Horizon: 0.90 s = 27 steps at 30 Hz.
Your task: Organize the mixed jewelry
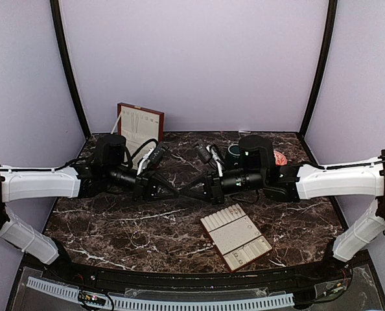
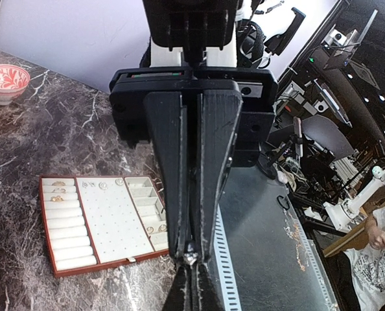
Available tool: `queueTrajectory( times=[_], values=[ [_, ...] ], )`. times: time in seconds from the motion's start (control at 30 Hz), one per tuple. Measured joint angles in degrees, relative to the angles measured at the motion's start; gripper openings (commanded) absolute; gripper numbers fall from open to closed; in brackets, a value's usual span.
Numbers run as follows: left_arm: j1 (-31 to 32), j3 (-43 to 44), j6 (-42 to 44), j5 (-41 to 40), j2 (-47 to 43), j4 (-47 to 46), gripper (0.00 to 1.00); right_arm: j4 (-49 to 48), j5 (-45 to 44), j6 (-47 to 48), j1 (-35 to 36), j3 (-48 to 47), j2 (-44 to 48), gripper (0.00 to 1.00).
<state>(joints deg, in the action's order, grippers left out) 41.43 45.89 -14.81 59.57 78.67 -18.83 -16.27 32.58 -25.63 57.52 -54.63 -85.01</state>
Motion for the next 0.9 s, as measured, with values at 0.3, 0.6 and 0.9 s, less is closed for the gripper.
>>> queueTrajectory(
  times=[0.3, 0.6, 0.9],
  values=[
    [0.0, 0.0, -0.4, -0.4, 0.2, -0.1, 0.35, 1.0, -1.7, 1.5, 0.1, 0.0, 0.5, 0.0],
    [0.1, 0.0, 1.3, -7.2, -0.2, 2.8, 0.67, 8.0, -11.8, 5.5, 0.1, 3.0, 7.6, 0.0],
    [-1.4, 0.0, 2.1, -16.9, -3.6, 5.6, 0.68, 15.6, -21.5, 6.1, 0.1, 11.4, 13.7, 0.0]
  ],
)
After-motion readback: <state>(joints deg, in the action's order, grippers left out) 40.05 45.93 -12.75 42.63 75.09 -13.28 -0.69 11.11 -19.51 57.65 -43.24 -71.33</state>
